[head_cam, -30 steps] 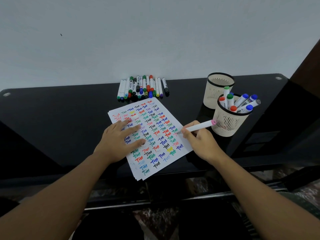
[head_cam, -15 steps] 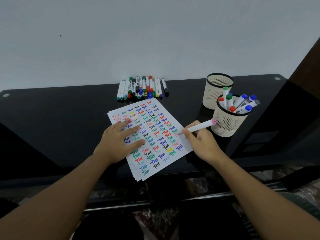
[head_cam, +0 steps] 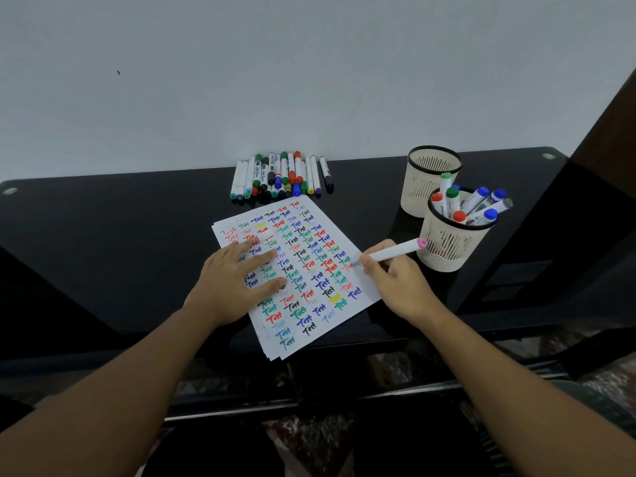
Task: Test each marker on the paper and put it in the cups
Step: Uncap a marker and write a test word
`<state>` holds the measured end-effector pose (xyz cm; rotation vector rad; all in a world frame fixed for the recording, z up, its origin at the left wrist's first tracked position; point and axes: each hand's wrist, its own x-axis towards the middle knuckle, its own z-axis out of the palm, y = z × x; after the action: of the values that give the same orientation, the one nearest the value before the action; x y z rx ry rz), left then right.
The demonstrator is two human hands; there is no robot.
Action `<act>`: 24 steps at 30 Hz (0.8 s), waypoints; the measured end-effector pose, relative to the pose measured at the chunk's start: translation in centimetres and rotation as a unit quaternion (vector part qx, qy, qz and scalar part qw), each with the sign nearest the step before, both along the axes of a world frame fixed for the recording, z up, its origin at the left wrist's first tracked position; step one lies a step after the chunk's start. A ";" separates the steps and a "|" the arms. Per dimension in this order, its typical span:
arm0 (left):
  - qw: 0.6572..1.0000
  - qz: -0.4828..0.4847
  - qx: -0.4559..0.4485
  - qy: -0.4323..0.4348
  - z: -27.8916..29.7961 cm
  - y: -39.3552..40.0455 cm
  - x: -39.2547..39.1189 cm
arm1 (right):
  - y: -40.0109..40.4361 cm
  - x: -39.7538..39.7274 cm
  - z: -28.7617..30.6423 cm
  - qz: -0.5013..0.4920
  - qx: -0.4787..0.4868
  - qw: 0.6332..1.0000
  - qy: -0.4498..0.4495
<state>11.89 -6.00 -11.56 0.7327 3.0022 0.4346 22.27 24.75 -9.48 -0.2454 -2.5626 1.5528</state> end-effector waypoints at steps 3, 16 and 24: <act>1.000 0.001 0.003 0.003 -0.1 0.0 0.0 | -0.1 0.0 0.0 -0.011 0.013 1.000 0.013; 0.992 0.038 0.111 -0.054 1.2 0.1 -0.8 | -0.3 -1.9 1.9 0.082 0.012 0.997 -0.004; 0.954 0.193 0.227 -0.042 2.6 3.0 -4.1 | -3.3 -7.1 3.7 0.062 -0.003 0.998 0.008</act>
<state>7.77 -3.00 -8.93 0.1113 2.9815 1.1626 15.20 21.49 -5.78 -0.0751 -2.6065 1.5971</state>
